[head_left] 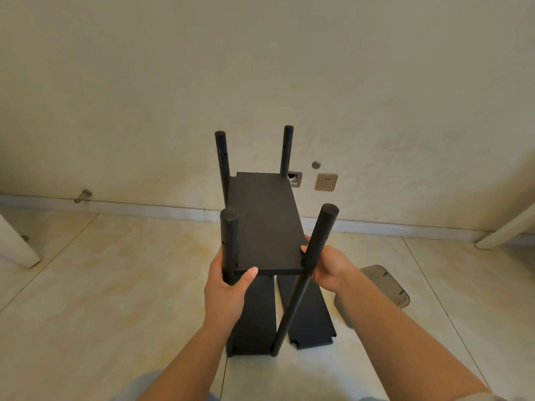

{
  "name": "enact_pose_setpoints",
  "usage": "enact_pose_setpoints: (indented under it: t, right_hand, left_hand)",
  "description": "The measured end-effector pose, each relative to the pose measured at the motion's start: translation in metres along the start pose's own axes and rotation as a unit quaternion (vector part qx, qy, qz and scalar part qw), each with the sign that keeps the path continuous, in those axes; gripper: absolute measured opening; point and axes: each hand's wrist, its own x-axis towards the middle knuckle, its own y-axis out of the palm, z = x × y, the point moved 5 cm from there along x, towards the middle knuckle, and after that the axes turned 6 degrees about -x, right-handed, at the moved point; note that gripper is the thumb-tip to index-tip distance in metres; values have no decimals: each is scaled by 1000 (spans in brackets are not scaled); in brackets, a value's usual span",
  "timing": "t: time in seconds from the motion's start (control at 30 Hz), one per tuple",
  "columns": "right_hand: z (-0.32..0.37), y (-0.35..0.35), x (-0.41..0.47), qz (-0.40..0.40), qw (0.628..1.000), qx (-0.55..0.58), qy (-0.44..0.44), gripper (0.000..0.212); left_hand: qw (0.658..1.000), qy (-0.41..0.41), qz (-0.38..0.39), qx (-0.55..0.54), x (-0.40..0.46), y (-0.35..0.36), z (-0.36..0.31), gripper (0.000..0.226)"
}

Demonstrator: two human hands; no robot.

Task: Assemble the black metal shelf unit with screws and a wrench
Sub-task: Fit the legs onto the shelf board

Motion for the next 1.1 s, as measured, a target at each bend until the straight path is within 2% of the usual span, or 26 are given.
enact_pose_setpoints:
  t: [0.17,0.4,0.63,0.8,1.1]
  right_hand:
    - [-11,-2,2,-7,1000,7,10,21]
    - [-29,-5,4,-26,996,-78,33,21]
    - [-43,-6,10,13,992,-108,66,24]
    - [-62,-8,17,62,990,-5,124,33]
    - [-71,-9,12,32,988,42,143,23]
  left_hand:
    - [999,-34,19,-14,3,1,14,64]
    - [995,-91,33,-18,9,2,34,66]
    - [990,-124,43,-52,13,3,49,62]
    - [988,-126,39,-75,14,4,54,61]
    - [985,-156,41,-65,15,5,69,62]
